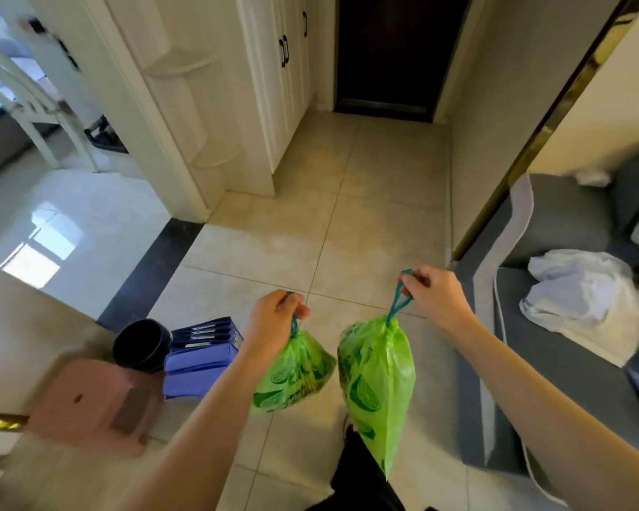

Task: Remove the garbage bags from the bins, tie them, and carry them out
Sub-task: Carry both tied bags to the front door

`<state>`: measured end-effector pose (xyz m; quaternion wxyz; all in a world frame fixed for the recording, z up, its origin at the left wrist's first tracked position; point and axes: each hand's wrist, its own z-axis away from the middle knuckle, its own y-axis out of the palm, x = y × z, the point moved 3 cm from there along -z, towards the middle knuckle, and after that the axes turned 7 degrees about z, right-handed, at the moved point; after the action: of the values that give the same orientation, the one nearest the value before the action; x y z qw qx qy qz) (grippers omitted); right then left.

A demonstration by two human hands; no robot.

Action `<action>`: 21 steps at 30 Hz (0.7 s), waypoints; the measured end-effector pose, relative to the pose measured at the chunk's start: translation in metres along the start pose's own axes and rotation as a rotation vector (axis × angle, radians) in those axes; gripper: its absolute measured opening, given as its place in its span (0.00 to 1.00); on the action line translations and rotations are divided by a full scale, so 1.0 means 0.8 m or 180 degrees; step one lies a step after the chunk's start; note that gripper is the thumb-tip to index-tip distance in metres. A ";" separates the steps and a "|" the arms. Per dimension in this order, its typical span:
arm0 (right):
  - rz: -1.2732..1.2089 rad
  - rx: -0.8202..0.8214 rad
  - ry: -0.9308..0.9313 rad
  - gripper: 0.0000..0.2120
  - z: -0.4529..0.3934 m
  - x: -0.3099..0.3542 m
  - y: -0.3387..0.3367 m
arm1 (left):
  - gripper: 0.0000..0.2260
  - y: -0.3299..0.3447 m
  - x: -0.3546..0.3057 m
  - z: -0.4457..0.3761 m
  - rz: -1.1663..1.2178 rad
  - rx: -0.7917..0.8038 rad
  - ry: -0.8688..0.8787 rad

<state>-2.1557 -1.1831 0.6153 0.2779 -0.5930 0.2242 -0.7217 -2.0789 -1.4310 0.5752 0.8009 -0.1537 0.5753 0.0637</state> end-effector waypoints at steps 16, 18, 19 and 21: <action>-0.0247 0.0063 -0.0126 0.10 -0.389 0.085 -0.004 | 0.12 0.055 -0.126 -0.372 0.0109 -0.0676 0.0092; -0.0416 0.0038 0.0059 0.11 -0.439 0.083 -0.005 | 0.13 0.067 -0.134 -0.421 0.0151 -0.0663 0.0070; -0.0494 0.0029 0.0127 0.11 -0.466 0.082 -0.005 | 0.13 0.074 -0.140 -0.446 0.0178 -0.0646 0.0069; -0.0602 0.0041 0.0207 0.12 -0.519 0.085 -0.004 | 0.13 0.089 -0.151 -0.498 0.0240 -0.0563 0.0053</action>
<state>-2.5732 -1.2284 0.5860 0.2049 -0.5859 0.1715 -0.7650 -2.4980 -1.4824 0.5609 0.7764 -0.2025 0.5794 0.1431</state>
